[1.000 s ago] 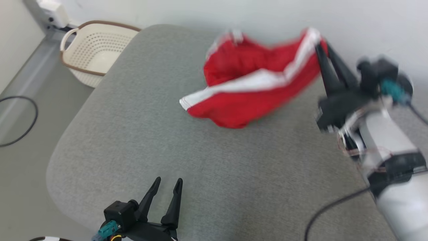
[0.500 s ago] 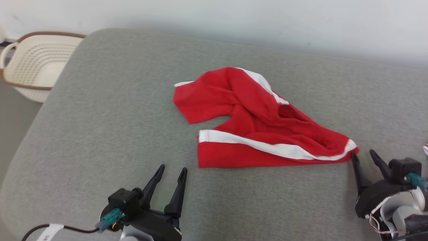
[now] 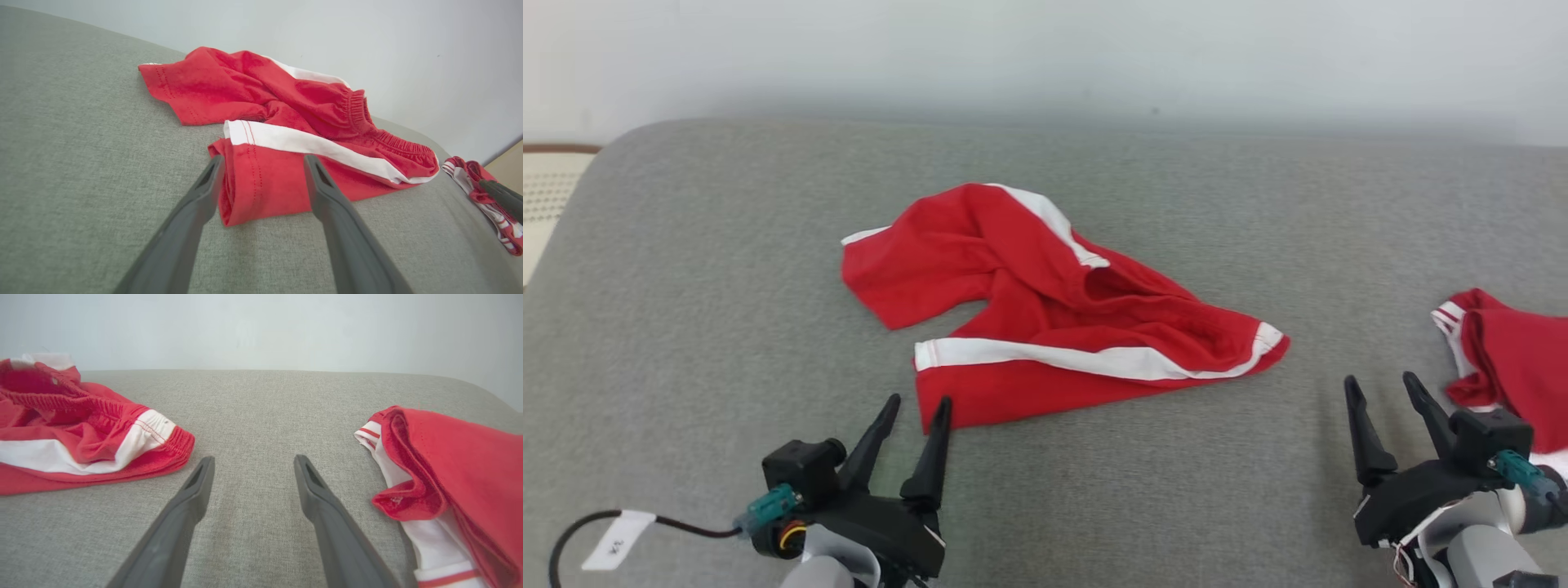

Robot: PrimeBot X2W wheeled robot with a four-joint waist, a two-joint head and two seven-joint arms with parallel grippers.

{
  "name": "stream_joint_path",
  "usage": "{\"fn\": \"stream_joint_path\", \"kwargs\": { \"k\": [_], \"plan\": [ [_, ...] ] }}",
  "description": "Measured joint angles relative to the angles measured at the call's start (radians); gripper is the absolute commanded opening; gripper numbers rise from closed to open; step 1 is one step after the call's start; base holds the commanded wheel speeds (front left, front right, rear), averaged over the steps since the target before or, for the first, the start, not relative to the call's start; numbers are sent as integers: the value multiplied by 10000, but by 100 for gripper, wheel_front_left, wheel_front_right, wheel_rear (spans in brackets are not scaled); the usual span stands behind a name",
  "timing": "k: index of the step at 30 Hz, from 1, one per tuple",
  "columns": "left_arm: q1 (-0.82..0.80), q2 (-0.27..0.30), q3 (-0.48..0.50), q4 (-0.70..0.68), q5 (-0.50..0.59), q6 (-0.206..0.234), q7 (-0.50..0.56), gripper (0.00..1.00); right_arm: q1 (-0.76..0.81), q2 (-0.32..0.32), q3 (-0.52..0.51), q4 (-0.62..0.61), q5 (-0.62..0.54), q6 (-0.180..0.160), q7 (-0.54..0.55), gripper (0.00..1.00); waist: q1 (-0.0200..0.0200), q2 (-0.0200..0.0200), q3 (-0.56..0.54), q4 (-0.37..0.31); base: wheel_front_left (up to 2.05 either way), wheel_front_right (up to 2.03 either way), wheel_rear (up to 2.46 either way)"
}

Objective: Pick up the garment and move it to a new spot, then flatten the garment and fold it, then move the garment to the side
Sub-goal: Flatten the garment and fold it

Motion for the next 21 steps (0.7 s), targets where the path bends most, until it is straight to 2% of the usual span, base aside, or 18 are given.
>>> {"fn": "stream_joint_path", "kwargs": {
  "k": [3,10,11,12,13,14,21],
  "plan": [
    [-263,2,230,407,-322,-63,0,100,39,82,-17,-261,-75,0,-2,100,0,0,-18,-325,0,0,0],
    [-690,4,581,1406,-182,-201,0,100,96,115,-117,-612,-94,0,0,100,0,0,74,-971,0,0,0],
    [-751,4,602,1453,-176,-263,0,90,97,119,-144,-656,-94,0,-2,100,0,0,101,-1040,0,0,0],
    [-779,4,617,1482,-150,-267,0,49,97,119,-190,-681,-92,0,-2,100,0,0,131,-1100,0,0,0],
    [-788,-8,623,1503,-136,-276,0,35,99,121,-224,-694,-92,0,-2,100,0,0,164,-1145,0,0,0],
    [-787,-12,635,1532,-117,-309,0,0,105,127,-251,-706,-92,0,0,100,0,0,195,-1179,0,0,0],
    [-430,2,888,1158,299,-364,0,0,151,280,-533,-773,-81,0,0,100,1,0,184,-1111,0,0,0]
  ]
}}
